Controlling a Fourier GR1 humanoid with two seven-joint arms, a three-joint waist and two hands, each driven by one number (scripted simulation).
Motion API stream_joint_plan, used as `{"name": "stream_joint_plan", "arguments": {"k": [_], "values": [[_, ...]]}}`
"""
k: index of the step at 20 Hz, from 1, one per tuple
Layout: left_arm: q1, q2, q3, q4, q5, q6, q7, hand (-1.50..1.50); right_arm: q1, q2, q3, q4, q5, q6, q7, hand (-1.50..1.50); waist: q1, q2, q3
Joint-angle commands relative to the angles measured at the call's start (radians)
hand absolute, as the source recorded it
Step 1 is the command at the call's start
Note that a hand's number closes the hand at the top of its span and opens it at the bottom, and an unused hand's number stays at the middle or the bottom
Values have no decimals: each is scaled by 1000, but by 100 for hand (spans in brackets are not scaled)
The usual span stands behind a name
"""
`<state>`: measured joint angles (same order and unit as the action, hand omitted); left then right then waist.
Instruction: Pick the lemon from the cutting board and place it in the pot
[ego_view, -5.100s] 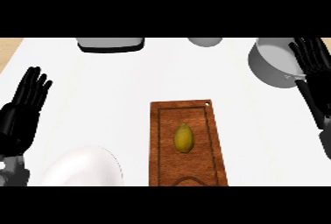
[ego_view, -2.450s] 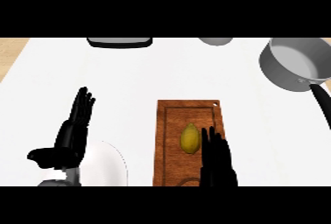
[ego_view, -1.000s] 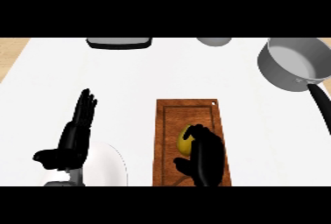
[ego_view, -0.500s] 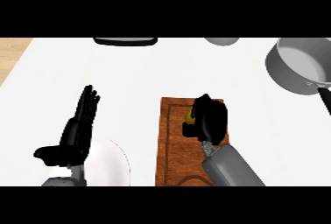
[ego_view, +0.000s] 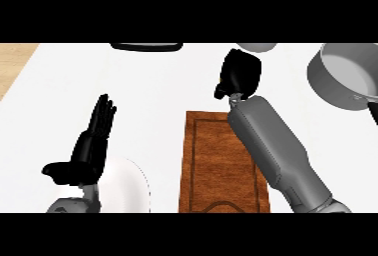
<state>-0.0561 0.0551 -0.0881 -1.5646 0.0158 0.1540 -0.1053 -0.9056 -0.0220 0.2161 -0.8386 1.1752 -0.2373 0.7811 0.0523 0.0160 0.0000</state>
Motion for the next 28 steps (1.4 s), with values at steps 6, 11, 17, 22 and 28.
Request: {"name": "stream_joint_plan", "arguments": {"k": [6, 11, 17, 22, 28], "values": [[69, -10, -25, -90, -8, 12, 52, 0, -252, -1, -27, 118, 142, 20, 189, 150, -34, -18, 0], [72, -2, -3, -31, -21, 9, -26, 0, -256, -37, -65, 213, 209, -85, 238, 150, -33, -12, 0], [2, -41, 10, 63, -41, 51, -45, 0, -186, -153, -122, 181, 207, -95, 212, 150, -55, -14, 0], [92, -12, 13, -25, -18, 14, -39, 0, -141, -229, -176, 122, 169, -65, 156, 150, -48, -17, 0], [68, 1, 14, -88, -8, 5, 44, 0, -54, -388, -253, 54, 84, -38, 13, 150, -56, -19, 0]]}}
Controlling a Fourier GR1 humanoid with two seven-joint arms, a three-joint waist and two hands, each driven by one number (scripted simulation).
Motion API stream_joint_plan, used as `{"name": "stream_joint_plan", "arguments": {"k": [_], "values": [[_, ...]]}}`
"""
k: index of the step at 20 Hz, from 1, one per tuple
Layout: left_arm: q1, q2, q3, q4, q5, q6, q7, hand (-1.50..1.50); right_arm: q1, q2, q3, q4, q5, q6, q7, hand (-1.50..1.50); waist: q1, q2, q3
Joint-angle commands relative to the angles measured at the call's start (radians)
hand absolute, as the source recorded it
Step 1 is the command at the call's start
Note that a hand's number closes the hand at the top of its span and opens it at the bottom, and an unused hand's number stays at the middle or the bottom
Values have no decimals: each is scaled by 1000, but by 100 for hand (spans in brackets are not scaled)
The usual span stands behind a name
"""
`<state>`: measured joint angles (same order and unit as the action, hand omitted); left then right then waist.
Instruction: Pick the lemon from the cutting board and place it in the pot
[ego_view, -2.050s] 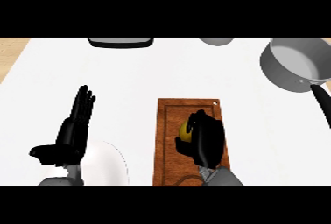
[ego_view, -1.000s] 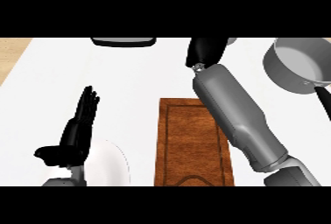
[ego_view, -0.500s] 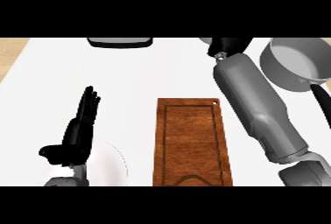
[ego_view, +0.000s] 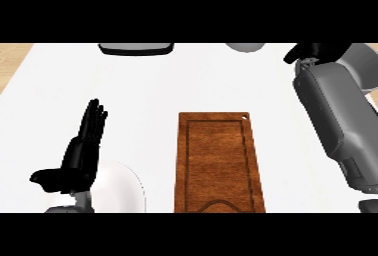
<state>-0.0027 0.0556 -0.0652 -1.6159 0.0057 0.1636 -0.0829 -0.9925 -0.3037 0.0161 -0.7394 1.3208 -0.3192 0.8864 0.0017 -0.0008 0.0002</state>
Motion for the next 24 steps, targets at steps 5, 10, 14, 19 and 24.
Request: {"name": "stream_joint_plan", "arguments": {"k": [5, 10, 14, 19, 24], "values": [[-18, 32, 44, 48, 37, -56, -22, 0, 109, -145, -105, -4, -106, -7, -186, 150, 3, 2, 0], [50, -17, -5, 56, -2, -30, -105, 0, 171, -154, -172, 78, -202, -19, -298, 150, 8, 4, 0], [11, -18, -18, -14, -15, -8, 5, 0, 154, -217, -237, 229, -254, -26, -414, 150, 17, 7, 1], [-2, -24, -17, 32, -8, -25, -45, 0, 149, -244, -298, 369, -285, 6, -365, 150, 27, 12, 1], [-2, -6, 10, 29, 15, -43, -33, 0, 169, -225, -372, 458, -367, -23, -464, -150, 37, 16, 3]]}}
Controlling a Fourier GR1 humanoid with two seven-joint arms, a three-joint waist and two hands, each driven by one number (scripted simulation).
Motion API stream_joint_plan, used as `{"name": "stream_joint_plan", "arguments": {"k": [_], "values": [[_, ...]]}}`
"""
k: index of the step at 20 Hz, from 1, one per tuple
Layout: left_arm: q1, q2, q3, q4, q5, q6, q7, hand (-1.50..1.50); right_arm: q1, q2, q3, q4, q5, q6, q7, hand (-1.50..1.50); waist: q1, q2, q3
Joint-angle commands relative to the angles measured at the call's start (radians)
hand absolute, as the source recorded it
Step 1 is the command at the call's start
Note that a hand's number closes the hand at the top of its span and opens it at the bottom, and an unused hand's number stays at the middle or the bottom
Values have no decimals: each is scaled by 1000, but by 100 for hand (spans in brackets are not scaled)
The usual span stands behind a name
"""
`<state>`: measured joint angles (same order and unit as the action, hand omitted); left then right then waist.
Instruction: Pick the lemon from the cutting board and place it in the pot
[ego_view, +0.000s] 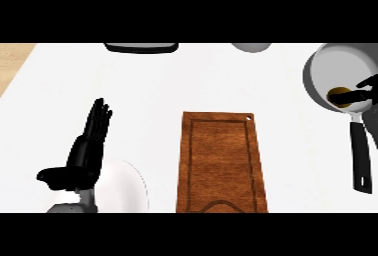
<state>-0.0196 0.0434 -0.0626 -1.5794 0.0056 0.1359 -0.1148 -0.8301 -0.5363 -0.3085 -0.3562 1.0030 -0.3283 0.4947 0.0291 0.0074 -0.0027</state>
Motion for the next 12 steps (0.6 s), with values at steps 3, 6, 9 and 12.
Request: {"name": "stream_joint_plan", "arguments": {"k": [3, 6, 9, 12], "values": [[17, -18, -28, -38, -21, 21, 21, 0, 25, 29, -112, 13, -137, -86, -223, -150, 3, 4, 7], [55, -3, -4, -6, -15, 9, -42, 0, 28, 25, -198, -77, -239, -165, -338, -150, -13, -1, 6], [40, -20, -11, -2, -11, 16, -20, 0, 35, 88, -282, -161, -349, -278, -458, -150, -24, -3, 7], [22, 6, 18, 0, 6, -1, -13, 0, 66, 64, -377, -170, -474, -245, -580, -150, -19, 0, 6]]}}
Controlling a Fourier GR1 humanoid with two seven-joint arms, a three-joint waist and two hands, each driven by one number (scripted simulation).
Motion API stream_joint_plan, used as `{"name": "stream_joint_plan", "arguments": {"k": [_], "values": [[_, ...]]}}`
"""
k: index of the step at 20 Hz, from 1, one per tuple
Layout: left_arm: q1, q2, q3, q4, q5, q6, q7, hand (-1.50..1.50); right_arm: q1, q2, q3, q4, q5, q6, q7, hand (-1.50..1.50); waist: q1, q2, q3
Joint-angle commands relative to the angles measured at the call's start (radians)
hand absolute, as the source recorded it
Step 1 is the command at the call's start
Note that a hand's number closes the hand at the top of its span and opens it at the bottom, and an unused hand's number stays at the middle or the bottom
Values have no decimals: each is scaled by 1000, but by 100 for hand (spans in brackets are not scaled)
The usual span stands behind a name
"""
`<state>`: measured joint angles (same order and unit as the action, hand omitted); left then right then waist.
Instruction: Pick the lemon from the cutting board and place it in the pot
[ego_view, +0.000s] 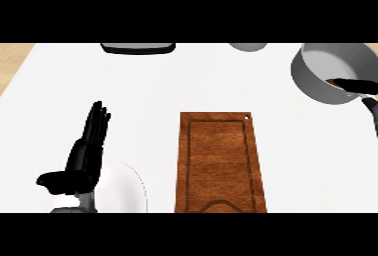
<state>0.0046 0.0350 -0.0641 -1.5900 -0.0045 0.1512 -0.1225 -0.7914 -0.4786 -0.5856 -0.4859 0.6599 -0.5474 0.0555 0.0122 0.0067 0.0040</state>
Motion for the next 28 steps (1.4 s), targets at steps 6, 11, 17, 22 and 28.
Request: {"name": "stream_joint_plan", "arguments": {"k": [6, 11, 17, 22, 28], "values": [[30, 18, 9, 3, 3, -26, -36, 0, 106, -48, -210, -37, -290, 30, -267, -150, -2, -3, -2], [3, -34, -33, -13, -28, 31, 21, 0, 150, -99, -237, 11, -371, 54, -389, -150, 0, -2, -2], [18, 18, 23, -14, 18, -33, 9, 0, 201, -202, -251, 40, -445, 146, -457, -150, 1, -2, -3], [-12, 32, 57, 28, 32, -49, 2, 0, 275, -205, -256, 51, -521, 173, -531, -150, -3, -3, -3], [11, -7, 9, 21, -13, -14, -20, 0, 346, -204, -312, 33, -621, 156, -594, -150, -5, -4, -3]]}}
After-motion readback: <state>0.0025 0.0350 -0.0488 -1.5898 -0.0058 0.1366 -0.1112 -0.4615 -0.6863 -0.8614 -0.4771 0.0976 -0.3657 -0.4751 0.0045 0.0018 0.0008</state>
